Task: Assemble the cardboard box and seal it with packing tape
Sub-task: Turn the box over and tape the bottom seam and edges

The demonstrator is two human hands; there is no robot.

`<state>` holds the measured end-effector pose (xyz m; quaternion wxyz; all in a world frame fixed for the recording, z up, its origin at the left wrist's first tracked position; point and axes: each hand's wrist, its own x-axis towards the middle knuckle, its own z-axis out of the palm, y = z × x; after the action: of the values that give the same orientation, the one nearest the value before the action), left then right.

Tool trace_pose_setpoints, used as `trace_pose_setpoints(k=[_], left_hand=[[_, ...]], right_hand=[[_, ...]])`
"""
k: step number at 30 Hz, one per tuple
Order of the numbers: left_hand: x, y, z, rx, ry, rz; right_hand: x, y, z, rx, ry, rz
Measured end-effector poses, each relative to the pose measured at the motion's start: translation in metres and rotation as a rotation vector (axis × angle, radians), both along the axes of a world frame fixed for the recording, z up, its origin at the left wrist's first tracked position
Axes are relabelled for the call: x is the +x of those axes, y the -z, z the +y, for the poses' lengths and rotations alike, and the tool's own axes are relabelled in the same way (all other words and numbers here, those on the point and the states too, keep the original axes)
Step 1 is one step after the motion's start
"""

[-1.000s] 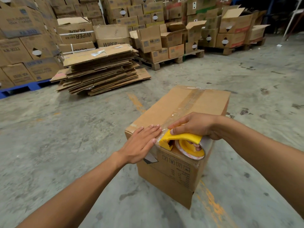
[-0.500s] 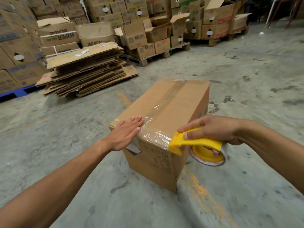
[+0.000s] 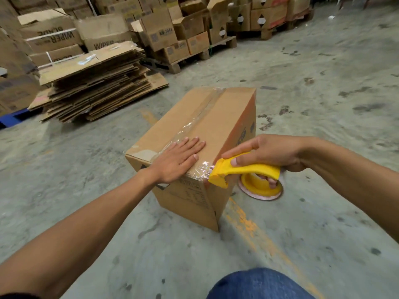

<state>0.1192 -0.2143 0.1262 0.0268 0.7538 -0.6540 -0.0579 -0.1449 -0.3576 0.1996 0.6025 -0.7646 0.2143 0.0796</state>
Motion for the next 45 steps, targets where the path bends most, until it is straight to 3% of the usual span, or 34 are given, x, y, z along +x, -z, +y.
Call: trace_pose_setpoints(k=[5,13,15,17,20,25,32,37,45], left_hand=[[-0.003,-0.001,0.001,-0.007,-0.008,-0.001],[-0.005,-0.002,0.001,-0.013,-0.015,-0.013],[-0.004,-0.002,0.001,-0.016,-0.015,-0.008],[-0.001,-0.003,0.004,-0.012,-0.025,-0.007],[0.000,-0.007,0.006,0.001,-0.038,-0.004],[-0.028,-0.013,-0.007,0.130,-0.151,-0.018],[-0.066,-0.012,-0.018,0.144,-0.329,-0.099],[-0.083,0.008,-0.009,-0.031,-0.333,-0.228],[-0.067,0.038,0.024,-0.426,-0.279,-0.267]], right_hand=[[-0.033,0.003,-0.016,0.050,-0.027,0.069],[0.000,0.027,-0.013,-0.012,-0.040,0.127],[0.009,0.048,-0.018,-0.183,-0.059,0.289],[0.005,0.089,-0.021,-0.476,-0.244,0.611],[-0.018,0.138,-0.028,-0.506,-0.289,0.901],[-0.011,0.130,-0.052,-0.314,0.002,0.779],[0.008,0.139,-0.042,-0.392,-0.069,0.777],[0.007,0.148,-0.040,-0.456,-0.138,0.791],[0.014,0.156,-0.027,-0.465,-0.212,0.692]])
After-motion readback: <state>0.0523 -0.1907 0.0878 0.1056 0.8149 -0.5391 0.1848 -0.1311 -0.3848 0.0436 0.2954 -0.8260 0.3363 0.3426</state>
